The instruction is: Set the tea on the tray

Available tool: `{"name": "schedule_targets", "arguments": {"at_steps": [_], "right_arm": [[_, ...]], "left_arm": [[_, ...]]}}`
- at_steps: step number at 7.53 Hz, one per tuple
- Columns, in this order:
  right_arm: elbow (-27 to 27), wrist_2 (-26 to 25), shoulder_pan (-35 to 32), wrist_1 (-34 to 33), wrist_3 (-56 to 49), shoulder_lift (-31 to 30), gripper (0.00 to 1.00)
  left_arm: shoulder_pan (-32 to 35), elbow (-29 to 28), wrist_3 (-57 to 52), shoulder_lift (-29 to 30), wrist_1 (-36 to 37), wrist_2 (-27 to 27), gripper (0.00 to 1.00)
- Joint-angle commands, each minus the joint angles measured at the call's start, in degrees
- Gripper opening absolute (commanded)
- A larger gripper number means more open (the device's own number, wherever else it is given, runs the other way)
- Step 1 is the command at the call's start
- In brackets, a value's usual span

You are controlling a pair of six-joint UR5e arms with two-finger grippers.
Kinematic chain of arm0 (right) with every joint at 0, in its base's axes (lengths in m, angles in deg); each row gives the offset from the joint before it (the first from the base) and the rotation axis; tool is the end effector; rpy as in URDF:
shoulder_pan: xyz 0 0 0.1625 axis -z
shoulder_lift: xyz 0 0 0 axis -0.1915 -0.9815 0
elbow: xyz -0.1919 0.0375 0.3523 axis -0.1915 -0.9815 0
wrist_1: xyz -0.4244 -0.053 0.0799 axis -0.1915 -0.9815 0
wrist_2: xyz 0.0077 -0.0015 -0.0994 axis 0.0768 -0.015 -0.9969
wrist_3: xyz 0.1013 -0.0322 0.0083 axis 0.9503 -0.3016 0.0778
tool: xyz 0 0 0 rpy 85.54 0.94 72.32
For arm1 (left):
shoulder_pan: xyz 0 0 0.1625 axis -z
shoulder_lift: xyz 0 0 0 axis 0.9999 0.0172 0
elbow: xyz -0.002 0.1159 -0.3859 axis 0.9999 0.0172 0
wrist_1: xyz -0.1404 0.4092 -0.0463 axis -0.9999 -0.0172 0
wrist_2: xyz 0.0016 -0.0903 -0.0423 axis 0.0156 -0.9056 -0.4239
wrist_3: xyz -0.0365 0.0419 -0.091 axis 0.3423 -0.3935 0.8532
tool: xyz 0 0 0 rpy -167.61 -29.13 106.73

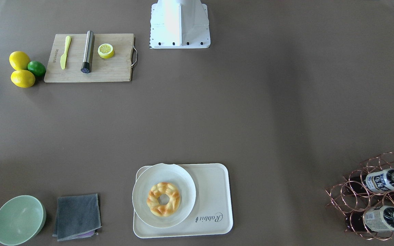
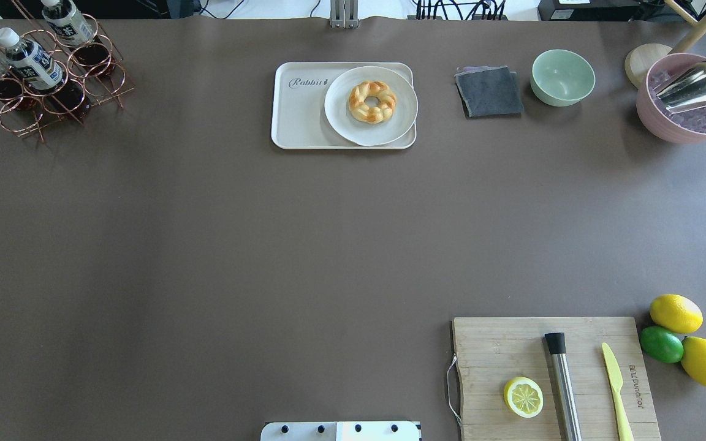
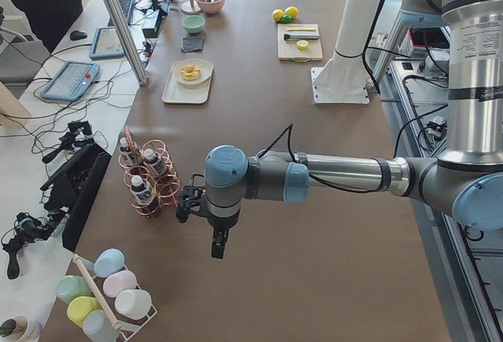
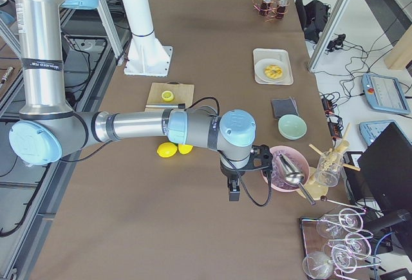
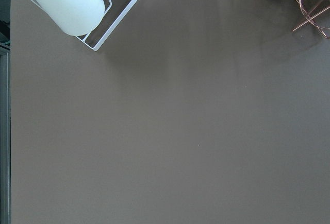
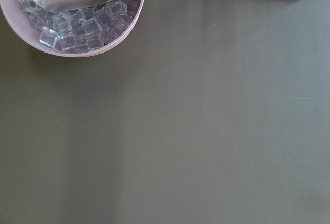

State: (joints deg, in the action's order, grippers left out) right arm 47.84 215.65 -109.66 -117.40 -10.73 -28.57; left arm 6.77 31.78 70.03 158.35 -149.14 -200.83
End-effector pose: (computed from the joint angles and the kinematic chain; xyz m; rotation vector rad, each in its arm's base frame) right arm 0.1370 -0.4928 0.5918 0.0733 -0.7351 -0.0359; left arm -0.1126 -0.4754 0.6105 0.1411 0.6950 0.0203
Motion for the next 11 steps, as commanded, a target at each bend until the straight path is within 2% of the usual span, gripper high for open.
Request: {"name": "schedule_targets", "arguments": {"at_steps": [1,11], "right_arm": [[0.1,0.0,0.0,0.0,0.1,0.1,1.00],[-1.1,-0.2,0.1,0.0,0.1,-0.8,1.00]], "left_arm": [[-0.1,0.2,-1.4,-0.5,-0.5,0.0,0.98],[-0.2,0.2,-2.4,-0.6,-1.2,0.1,0.98]]}}
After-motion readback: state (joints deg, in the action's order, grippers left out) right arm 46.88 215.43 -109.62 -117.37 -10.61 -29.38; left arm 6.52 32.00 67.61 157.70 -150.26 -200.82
